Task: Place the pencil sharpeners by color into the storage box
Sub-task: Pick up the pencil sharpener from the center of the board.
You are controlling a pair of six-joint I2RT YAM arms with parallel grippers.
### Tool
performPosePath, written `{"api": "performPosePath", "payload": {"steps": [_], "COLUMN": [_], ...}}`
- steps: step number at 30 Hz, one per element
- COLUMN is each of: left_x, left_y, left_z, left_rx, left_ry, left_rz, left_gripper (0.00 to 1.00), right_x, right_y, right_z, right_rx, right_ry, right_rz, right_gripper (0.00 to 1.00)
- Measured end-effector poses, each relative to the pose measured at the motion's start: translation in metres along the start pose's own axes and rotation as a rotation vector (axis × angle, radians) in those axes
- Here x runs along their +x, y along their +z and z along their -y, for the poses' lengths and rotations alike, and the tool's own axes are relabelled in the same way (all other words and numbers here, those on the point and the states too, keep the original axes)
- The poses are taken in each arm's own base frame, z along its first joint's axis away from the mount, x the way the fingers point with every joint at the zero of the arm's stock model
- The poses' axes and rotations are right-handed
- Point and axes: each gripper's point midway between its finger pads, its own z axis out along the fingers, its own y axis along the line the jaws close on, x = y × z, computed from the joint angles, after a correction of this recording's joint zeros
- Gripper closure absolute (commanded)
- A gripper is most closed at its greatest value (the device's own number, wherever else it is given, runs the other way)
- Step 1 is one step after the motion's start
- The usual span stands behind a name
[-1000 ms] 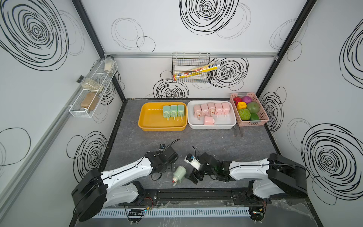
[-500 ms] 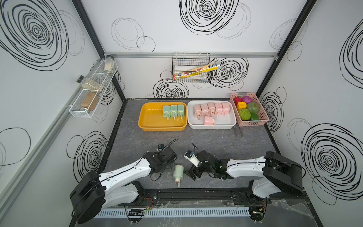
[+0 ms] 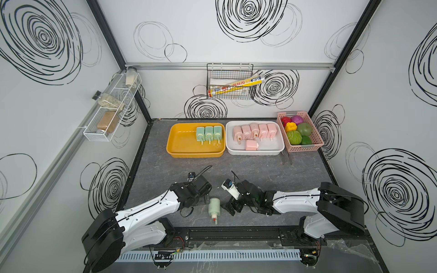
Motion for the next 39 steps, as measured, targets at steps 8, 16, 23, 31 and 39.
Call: {"api": "performPosePath", "payload": {"steps": [8,16,23,31,39], "left_x": [-0.011,-0.037,-0.017,0.012,0.028], "left_y": [-0.013,-0.069,-0.077,-0.068,-0.055], "left_z": [-0.001,0.041,0.073,0.081,0.076], "left_rx": [0.027,0.287,0.37,0.342,0.332], "left_ry": [-0.02,0.019,0.145,0.209,0.188], "left_rz": [0.06,0.244,0.242,0.197,0.158], "left_gripper": [0.01,0.01,0.01,0.01,0.01], "right_x": [-0.003,-0.016,-0.034,-0.03,-0.031], "right_y": [-0.01,-0.033,-0.053,-0.053,-0.056], "right_z": [0.001,0.009,0.023,0.018,0.007], "right_rx": [0.008,0.047,0.066,0.029,-0.027], "right_ry": [0.007,0.063,0.155,0.153,0.126], "right_rz": [0.028,0.118,0.217,0.193,0.193], "right_gripper": [0.0,0.0,0.0,0.0,0.0]}}
